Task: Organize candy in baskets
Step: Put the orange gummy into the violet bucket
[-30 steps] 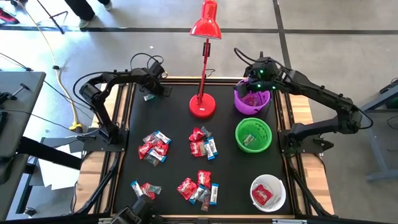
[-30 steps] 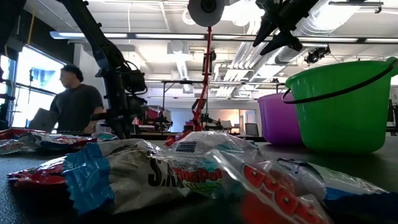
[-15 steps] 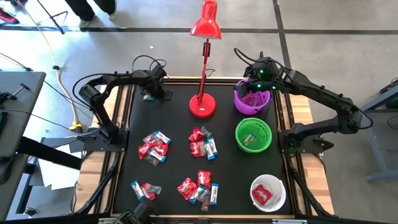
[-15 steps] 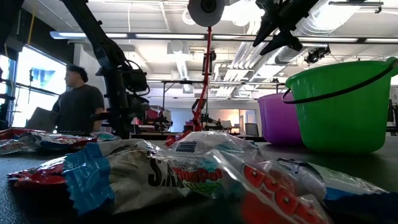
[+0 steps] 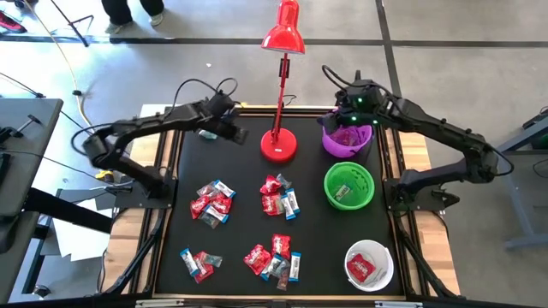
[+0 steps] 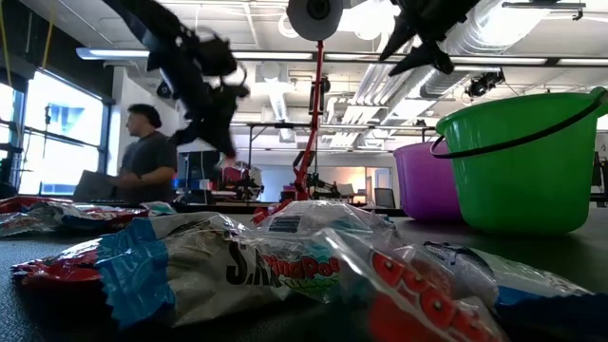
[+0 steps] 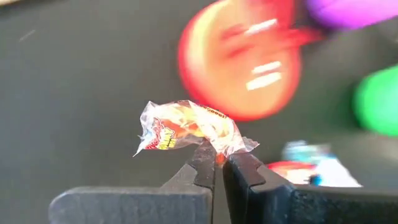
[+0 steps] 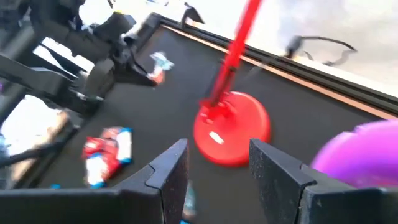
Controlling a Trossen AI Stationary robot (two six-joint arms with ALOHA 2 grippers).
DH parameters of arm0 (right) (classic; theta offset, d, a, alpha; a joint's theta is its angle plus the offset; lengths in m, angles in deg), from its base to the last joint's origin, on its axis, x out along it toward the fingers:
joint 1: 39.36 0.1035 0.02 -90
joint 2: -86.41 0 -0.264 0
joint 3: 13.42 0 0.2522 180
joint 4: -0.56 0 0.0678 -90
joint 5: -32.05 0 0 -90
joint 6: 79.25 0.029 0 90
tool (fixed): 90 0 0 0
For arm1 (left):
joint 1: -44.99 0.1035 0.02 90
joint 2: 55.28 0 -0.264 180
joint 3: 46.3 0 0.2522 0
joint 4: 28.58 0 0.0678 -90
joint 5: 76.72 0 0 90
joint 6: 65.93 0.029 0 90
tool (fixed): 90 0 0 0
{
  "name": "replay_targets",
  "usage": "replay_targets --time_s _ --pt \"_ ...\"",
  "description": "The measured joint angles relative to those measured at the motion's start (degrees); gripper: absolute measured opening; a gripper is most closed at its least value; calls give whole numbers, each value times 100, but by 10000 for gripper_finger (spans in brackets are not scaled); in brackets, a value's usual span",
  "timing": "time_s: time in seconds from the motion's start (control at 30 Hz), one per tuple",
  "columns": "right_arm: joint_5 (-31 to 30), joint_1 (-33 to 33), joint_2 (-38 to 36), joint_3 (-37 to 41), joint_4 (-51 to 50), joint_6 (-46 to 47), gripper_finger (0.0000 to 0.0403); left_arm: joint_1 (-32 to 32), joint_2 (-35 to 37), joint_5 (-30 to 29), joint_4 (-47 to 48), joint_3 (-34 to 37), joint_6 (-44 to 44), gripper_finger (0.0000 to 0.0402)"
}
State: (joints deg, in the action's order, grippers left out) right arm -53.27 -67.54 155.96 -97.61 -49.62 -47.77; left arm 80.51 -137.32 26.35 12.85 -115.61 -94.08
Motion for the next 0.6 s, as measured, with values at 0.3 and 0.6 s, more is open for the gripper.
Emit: replay_targets --time_s 0.3,0.6 --pt "5 655 243 2 1733 351 161 -1396 948 -334 -2892 -15 -453 1" --pt "5 1218 429 4 3377 495 161 -2244 973 -815 -4578 -20 386 1"
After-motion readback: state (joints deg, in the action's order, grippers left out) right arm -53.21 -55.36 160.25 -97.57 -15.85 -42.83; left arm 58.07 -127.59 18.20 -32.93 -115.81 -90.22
